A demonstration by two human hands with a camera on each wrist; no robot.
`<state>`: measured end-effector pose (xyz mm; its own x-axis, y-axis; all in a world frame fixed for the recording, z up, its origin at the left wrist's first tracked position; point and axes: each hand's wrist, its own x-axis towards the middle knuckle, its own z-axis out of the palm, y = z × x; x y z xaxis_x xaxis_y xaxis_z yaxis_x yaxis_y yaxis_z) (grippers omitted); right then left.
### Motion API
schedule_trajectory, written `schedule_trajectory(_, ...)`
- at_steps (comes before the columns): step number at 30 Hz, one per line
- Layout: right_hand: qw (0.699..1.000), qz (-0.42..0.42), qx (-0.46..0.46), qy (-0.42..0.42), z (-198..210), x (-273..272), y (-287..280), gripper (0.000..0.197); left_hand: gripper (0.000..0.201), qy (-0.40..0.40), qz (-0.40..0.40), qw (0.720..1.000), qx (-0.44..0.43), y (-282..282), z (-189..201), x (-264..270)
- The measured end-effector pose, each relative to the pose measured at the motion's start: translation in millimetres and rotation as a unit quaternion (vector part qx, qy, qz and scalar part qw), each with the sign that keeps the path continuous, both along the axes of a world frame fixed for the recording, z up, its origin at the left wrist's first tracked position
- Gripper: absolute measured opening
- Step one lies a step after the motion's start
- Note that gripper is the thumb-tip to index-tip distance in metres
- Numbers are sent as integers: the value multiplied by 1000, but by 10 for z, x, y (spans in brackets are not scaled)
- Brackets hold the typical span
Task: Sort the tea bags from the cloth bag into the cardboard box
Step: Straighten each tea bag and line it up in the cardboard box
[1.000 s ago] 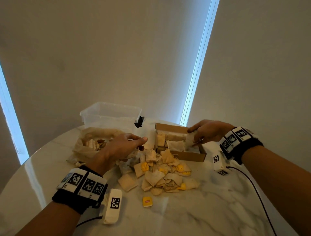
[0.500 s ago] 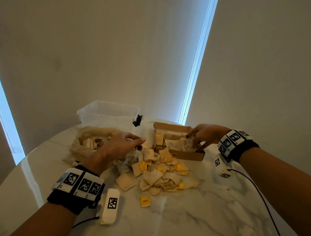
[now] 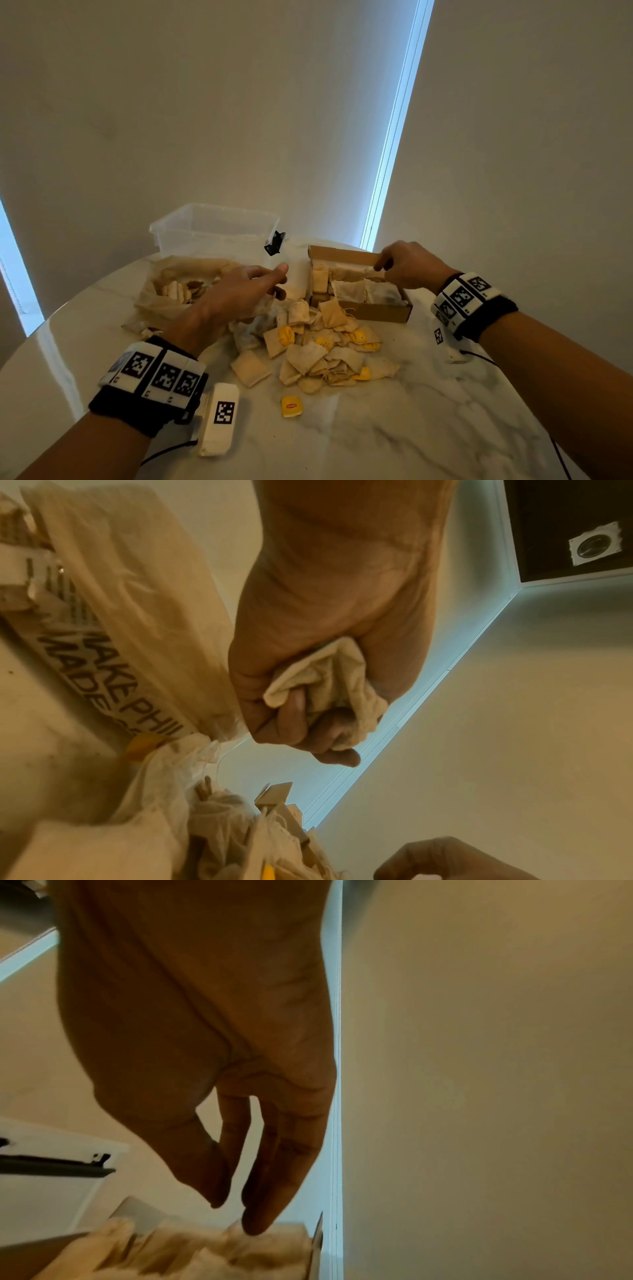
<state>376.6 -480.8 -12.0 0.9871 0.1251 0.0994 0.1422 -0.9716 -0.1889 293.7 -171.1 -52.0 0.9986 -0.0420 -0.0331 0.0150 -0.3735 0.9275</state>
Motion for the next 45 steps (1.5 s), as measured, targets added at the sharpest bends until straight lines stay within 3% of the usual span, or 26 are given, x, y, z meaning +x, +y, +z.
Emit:
schedule_trajectory(3,998,-10,-23,61,-134,-21,62,28,62,20,5,998,-66,-13,9,-10)
schedule_trajectory(5,998,-24,-21,57,-168,-10,55,25,67,42,15,990,-137,-32,28,-5)
schedule_trajectory(8,998,-45,38,5,-159,22,31,23,67,60,27,962,-264,-72,91,0)
schedule_trajectory(12,997,-52,0,66,-173,-51,37,30,64,75,13,946,-314,-82,102,-12)
schedule_trajectory(14,997,-27,67,35,-105,-126,103,26,62,72,1,943,-324,-66,84,-2)
schedule_trajectory(16,980,16,199,26,-36,-268,265,18,62,61,-8,941,-332,-60,80,3)
schedule_trajectory(19,898,48,409,159,18,-621,659,39,65,50,-20,942,-332,-88,112,-21)
schedule_trajectory(21,862,68,451,221,-33,-804,899,49,65,40,-26,944,-326,-114,137,-41)
schedule_trajectory(25,821,66,531,199,-247,-824,1115,50,59,18,-18,958,-285,-141,124,-44)
schedule_trajectory(29,782,80,603,136,-320,-742,1009,39,33,-22,-22,981,-190,-85,43,-43)
schedule_trajectory(31,765,72,628,124,-370,-737,935,37,36,-34,-41,985,-166,-47,6,-33)
schedule_trajectory(35,765,77,630,111,-438,-766,882,45,53,-19,-72,985,-157,-49,-22,-36)
schedule_trajectory(38,782,100,608,93,-425,-783,882,45,58,21,-116,981,-154,-75,-29,-70)
schedule_trajectory(41,797,111,589,73,-414,-799,919,43,50,48,-166,977,-127,-94,-43,-98)
schedule_trajectory(45,773,107,622,66,-405,-784,900,44,36,30,-169,981,-93,-102,-50,-99)
